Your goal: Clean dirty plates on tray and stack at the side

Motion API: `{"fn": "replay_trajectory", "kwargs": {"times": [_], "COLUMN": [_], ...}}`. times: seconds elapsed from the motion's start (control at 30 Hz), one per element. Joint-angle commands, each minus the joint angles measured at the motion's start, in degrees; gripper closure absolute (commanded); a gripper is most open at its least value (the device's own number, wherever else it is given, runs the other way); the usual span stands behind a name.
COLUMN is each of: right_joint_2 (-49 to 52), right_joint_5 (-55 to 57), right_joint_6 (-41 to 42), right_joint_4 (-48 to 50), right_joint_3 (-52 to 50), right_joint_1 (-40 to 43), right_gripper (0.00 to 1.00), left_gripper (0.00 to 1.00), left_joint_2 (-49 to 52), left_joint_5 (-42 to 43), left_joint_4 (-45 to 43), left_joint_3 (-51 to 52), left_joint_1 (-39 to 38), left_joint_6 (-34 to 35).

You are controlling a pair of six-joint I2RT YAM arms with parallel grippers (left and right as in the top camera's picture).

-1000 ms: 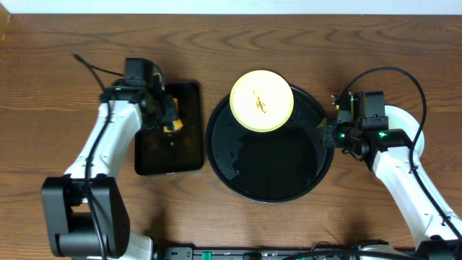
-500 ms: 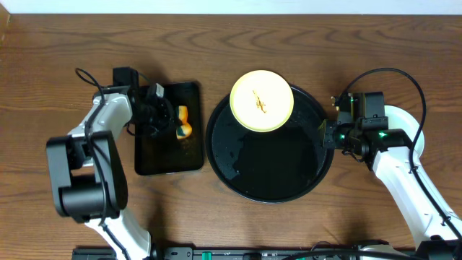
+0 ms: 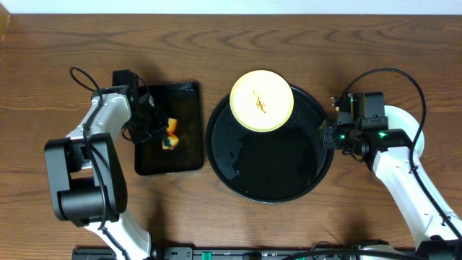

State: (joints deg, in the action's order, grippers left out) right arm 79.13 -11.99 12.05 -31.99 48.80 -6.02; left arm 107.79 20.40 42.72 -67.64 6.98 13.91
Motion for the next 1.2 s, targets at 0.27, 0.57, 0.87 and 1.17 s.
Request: {"fn": "replay_trajectory", "kwargs": {"times": [0.27,0.57,0.87,1.17], "right_joint_2": [0.07,0.07,3.39,14.49], "right_joint_5": [-1.18,-3.04,-0.66,-0.35], "right_joint_6": [-0.57,-0.55,-2.93,3.52], "right_joint_4": [2.56,10.95,5.75,12.94], "right_joint_3": [1.05,2.75,11.61,11.85], "right_joint_1": [-0.9,-3.65,-3.8,-3.82], "right_gripper": [0.6,0.49,0.44,0.44], "left_gripper": [0.92,0.92,0.92,0.91], "left_joint_2": [-10.91,-10.36,-10.36,-10.36], "left_joint_5": [-7.04,-9.55,-9.57,-9.55], "left_joint_4": [2.29,4.7,4.81,4.81], "left_joint_3": [-0.68,-0.39,-0.2,-0.09], "left_joint_1": [-3.72,-6.8,-6.97,-6.97], "left_joint_6": [-0.09,-0.09,-0.09,-0.09]}}
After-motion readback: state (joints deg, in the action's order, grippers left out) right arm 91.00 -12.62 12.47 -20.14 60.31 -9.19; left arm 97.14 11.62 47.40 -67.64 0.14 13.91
